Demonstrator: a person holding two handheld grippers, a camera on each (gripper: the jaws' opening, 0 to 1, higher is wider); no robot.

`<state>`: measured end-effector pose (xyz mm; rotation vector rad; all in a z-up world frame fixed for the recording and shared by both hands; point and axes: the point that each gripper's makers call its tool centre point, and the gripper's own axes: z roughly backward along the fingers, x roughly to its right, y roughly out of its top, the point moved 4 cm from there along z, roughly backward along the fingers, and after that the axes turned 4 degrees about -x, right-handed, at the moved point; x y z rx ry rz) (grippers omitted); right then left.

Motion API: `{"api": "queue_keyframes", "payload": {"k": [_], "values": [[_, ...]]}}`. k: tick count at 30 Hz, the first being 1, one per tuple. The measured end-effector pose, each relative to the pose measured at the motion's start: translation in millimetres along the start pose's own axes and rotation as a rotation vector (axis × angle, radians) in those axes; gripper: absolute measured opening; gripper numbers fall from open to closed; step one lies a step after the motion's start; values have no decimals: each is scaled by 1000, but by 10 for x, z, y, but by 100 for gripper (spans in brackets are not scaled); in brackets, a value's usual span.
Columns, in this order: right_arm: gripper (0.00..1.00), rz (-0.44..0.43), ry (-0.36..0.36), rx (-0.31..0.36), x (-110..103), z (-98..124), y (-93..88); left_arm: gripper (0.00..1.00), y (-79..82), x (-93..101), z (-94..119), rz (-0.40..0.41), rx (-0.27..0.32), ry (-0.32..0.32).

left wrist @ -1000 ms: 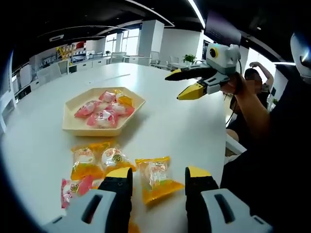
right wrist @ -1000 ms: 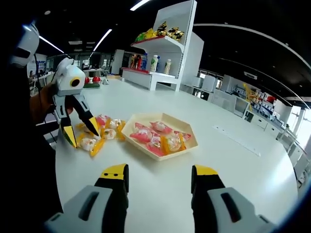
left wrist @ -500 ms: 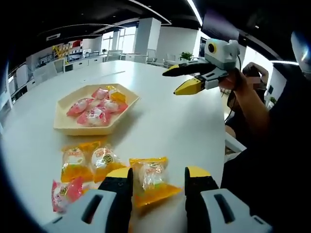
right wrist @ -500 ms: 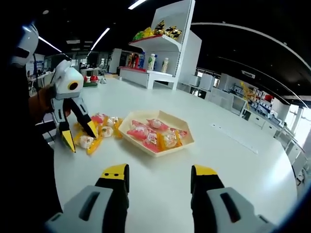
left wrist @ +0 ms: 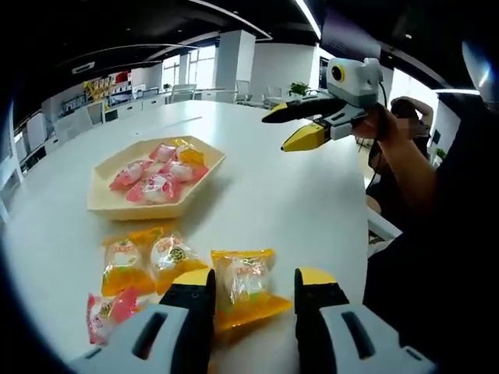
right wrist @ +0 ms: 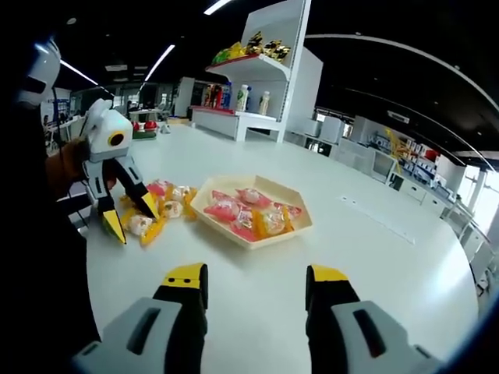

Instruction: Pick up the marshmallows scattered on the table and place them into the bowl on the table

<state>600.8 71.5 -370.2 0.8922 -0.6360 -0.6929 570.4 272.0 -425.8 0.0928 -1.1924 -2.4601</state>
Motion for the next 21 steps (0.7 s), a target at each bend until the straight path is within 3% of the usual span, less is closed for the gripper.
{"api": "queue_keyframes", "payload": {"k": [12,15,21], "values": [[50,1,8,-6,-31,-16,-18,36,24,69,-44,-22,12,15],[50,8,9,-15,-45,-25,-29,27,3,68,-25,-40,4,15],[50,13,14,-13,-53,-19,-28,25,-16,43,-7,-51,0,12]]}}
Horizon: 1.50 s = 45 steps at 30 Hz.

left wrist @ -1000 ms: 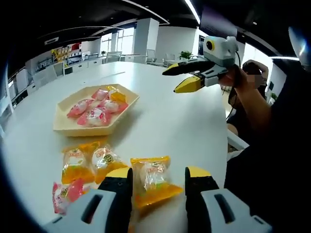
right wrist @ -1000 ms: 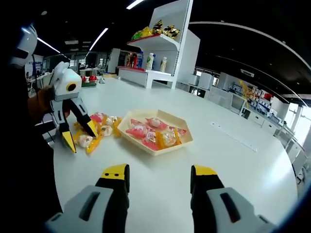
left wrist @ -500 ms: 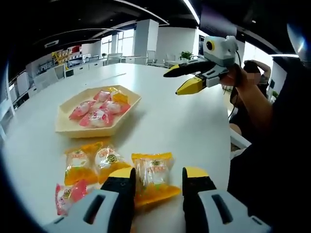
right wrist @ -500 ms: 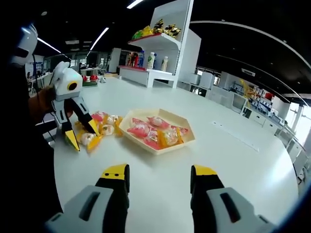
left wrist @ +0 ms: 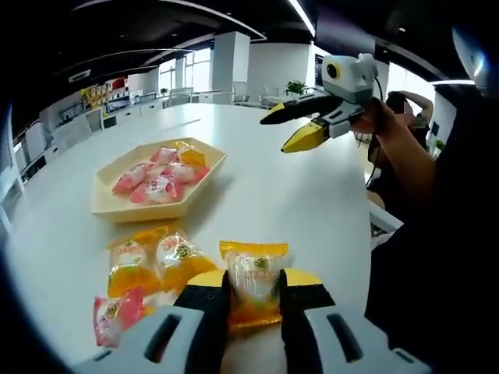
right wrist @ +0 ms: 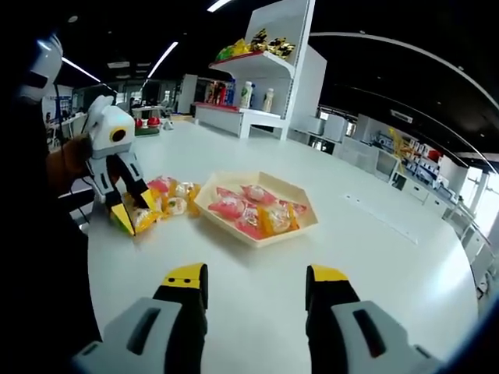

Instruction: Pick up the marshmallows scattered on the table and place them into the bowl on the table

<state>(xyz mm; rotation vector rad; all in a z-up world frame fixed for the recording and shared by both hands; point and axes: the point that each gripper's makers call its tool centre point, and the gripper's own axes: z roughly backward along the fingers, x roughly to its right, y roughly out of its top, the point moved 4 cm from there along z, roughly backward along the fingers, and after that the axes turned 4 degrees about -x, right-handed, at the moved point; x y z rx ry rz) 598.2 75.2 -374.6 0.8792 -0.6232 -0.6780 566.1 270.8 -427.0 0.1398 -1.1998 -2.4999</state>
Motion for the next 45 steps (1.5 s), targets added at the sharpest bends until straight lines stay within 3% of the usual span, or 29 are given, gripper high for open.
{"api": "queue_keyframes", "payload": {"k": [3,11,14,24,27,45], "values": [[50,-2,-2,-1,11,-5,-8,24,-10,16,-2,-48,-2,-11],[50,-1,1,-6,11,-22,-22,24,-27,-6,14,-49,0,-20],[50,-3,4,-5,4,-27,-16,24,-20,25,19,-2,5,-57],[50,-4,3,-6,10,-34,-14,24,-29,18,38,-28,1,-71],[50,2,6,-16,-8,-48,-32,23,28,16,87,6,41,-96],[49,-6,17,6,1,-47,35,24,110,-9,169,-7,85,-97]]}}
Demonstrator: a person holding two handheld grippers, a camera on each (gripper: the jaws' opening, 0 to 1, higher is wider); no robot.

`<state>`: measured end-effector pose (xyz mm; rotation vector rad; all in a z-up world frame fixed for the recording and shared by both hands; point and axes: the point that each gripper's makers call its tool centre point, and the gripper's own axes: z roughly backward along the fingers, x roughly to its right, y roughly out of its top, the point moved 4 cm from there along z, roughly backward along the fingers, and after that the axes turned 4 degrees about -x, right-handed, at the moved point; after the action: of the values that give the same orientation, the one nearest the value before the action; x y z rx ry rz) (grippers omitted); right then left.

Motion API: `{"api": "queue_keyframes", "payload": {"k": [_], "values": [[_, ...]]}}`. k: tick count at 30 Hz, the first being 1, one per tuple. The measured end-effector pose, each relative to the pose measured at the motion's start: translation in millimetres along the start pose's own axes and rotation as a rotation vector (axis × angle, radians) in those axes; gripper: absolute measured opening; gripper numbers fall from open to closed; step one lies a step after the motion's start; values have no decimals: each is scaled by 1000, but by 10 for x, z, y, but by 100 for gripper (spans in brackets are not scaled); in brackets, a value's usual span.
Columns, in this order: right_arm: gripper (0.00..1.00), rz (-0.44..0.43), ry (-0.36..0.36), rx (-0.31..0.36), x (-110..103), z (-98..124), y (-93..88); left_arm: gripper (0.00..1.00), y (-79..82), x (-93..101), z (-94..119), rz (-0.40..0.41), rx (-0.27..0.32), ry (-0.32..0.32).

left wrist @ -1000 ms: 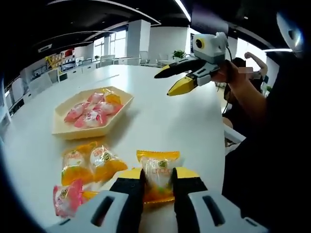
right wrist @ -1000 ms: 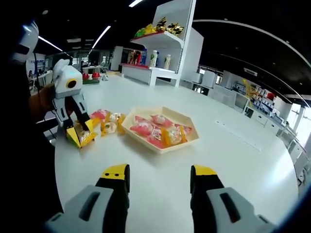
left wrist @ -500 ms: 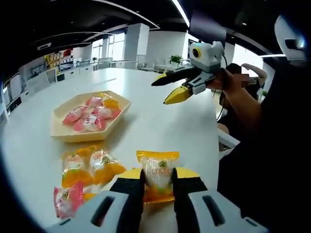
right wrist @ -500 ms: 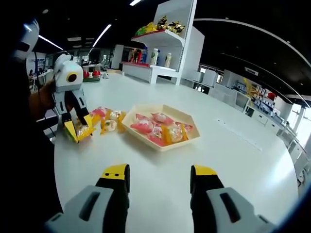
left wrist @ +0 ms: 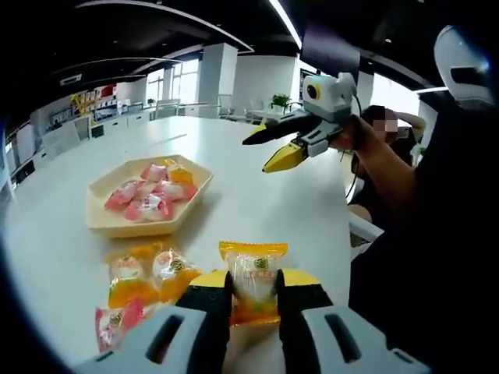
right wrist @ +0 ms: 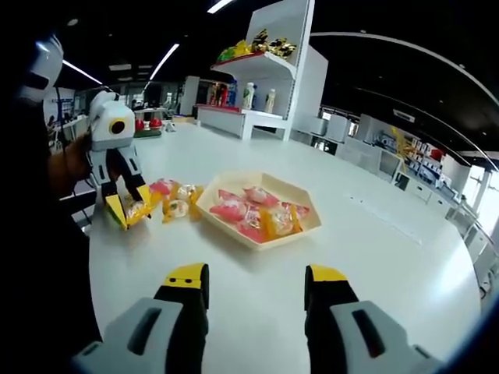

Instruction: Pick up the marshmallows scattered on the table and place them into the bowl on the table

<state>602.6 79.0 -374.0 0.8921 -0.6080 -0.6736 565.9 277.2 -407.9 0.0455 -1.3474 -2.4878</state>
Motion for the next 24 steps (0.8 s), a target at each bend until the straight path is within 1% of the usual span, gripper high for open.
{"api": "queue_keyframes", "payload": {"k": [3,5,8,13,15,24], "values": [[49,-4,-3,-5,7,-6,-25,24,9,-16,13,3,14,4],[49,-7,-1,-9,0,-10,-50,24,45,-9,38,32,50,-14],[49,-10,2,-12,-14,-10,-75,24,72,-22,68,40,67,-13],[49,-16,-2,-11,-15,-8,-88,24,108,-80,96,52,87,8],[49,-19,-2,-8,-17,-4,-87,24,124,-83,107,56,98,7],[49,-20,0,-10,-21,7,-107,24,189,-109,143,44,134,27]]}}
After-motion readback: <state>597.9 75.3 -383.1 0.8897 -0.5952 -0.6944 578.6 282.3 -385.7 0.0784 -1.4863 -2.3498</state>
